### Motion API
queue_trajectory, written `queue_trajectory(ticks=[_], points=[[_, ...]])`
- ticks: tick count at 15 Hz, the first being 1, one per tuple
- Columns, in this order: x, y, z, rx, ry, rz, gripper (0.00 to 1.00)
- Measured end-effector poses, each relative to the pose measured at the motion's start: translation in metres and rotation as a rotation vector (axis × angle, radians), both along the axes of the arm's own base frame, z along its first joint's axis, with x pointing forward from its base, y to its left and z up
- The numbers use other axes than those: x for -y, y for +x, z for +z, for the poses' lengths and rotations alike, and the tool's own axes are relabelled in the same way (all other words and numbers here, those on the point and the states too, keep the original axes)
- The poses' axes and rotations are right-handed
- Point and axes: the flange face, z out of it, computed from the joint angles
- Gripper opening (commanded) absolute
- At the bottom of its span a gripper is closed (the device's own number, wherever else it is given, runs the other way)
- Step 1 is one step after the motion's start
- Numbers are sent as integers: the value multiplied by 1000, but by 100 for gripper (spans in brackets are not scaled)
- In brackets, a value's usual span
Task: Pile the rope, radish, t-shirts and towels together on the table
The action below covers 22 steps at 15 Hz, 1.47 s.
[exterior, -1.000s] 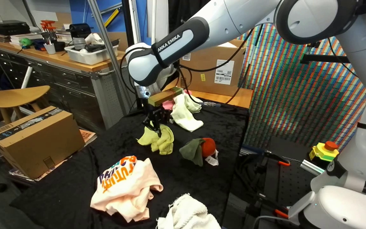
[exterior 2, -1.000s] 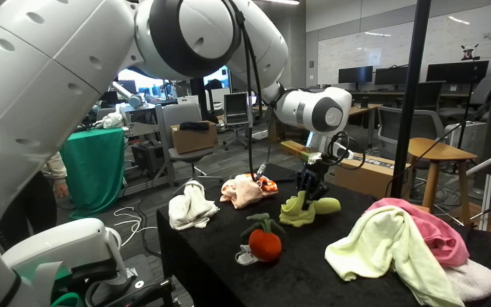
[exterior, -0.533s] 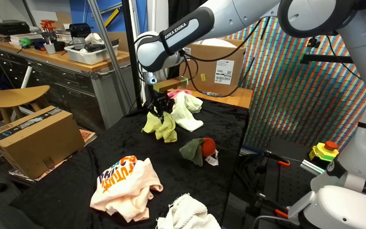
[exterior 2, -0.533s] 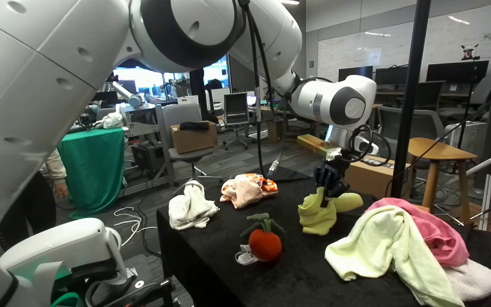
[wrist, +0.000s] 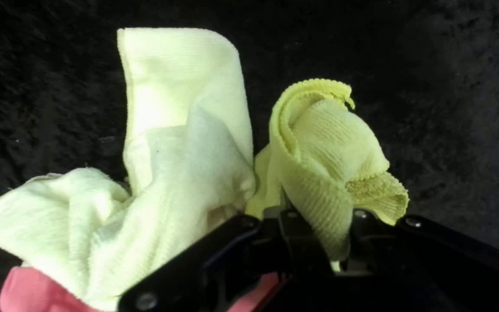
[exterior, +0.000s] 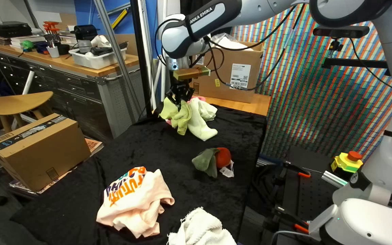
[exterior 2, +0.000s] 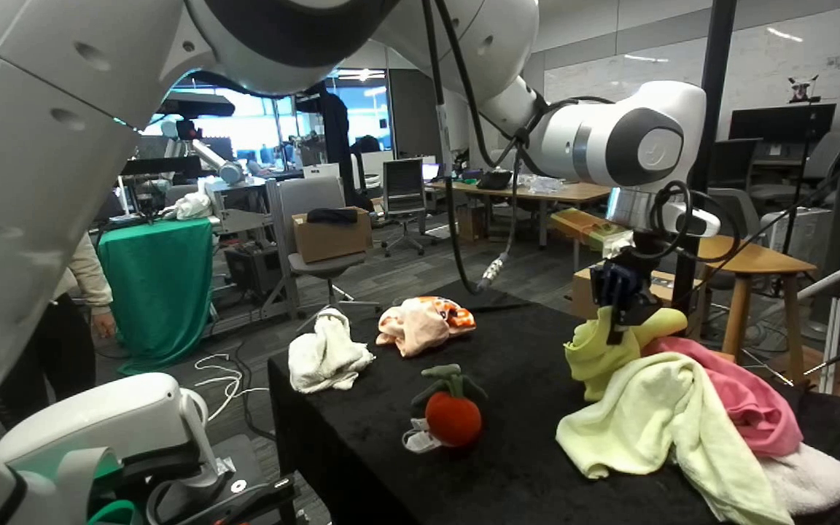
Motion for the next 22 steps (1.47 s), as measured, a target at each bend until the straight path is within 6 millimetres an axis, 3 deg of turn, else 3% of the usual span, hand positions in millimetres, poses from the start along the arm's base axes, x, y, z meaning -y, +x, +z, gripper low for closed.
queue_trajectory(ticks=[6, 17, 19, 22], points=[[13, -6, -14, -29, -20, -85, 10], [18, -9, -66, -106, -52, -194, 11], [20, -8, -67, -108, -55, -206, 42], [21, -8, -67, -110, -59, -217, 64]])
